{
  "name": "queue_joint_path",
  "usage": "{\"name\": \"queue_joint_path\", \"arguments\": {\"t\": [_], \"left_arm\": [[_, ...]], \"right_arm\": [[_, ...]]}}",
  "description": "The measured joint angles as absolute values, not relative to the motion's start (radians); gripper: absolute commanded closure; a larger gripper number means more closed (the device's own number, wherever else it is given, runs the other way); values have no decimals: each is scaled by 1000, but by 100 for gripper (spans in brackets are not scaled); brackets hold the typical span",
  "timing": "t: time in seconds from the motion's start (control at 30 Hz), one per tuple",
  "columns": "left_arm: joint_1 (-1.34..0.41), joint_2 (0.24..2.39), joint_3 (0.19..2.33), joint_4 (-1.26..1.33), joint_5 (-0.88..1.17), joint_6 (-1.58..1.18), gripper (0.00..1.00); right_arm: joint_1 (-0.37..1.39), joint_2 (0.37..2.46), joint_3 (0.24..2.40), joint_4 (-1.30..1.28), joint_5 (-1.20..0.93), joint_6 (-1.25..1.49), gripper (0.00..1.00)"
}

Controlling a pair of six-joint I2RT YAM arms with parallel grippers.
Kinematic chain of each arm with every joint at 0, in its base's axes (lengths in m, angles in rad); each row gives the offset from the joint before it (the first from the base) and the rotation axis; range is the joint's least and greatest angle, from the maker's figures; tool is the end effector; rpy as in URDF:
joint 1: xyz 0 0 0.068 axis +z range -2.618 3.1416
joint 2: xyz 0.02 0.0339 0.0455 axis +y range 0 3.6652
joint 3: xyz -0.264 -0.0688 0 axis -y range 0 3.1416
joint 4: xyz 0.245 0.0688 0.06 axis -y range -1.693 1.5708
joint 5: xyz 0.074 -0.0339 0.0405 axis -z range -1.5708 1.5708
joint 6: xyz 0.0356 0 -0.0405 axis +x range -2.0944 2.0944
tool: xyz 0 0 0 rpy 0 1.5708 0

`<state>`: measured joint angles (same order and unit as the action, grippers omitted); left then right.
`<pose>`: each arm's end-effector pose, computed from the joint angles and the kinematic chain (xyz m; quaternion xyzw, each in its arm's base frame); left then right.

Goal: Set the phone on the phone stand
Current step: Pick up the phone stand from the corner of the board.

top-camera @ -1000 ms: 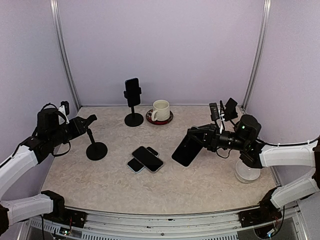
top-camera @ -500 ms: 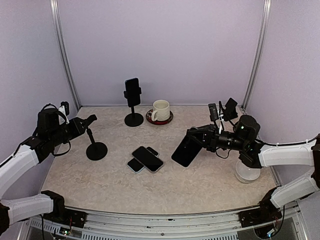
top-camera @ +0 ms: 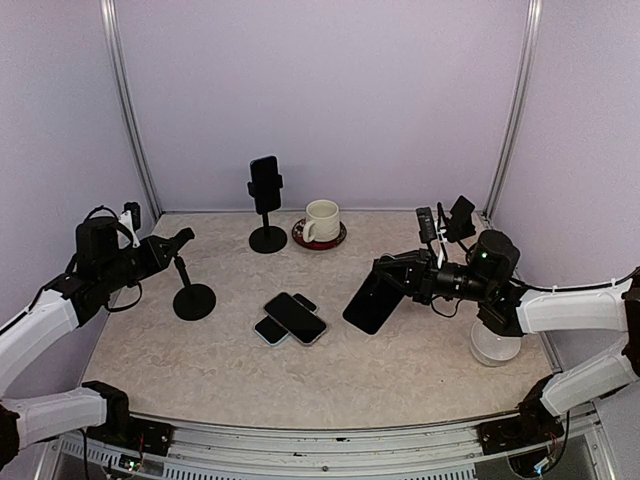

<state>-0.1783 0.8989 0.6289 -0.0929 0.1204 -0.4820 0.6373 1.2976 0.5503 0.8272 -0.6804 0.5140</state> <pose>0.2059 -0.0415 0.2738 -0.0905 0.8173 -0.2306 0.5202 0.2042 0.1790 0.2533 -0.2841 0.6231 0.5669 0.4578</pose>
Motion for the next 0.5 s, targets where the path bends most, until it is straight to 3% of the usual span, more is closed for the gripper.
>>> {"name": "queue_joint_path", "arguments": {"t": [0.23, 0.5], "left_arm": [[-178, 899, 629, -91, 130, -482, 98], [-175, 897, 622, -77, 186, -471, 100]], "right_arm": [[631, 1298, 551, 811, -680, 513, 100], [628, 1298, 580, 772, -688, 494, 100]]}}
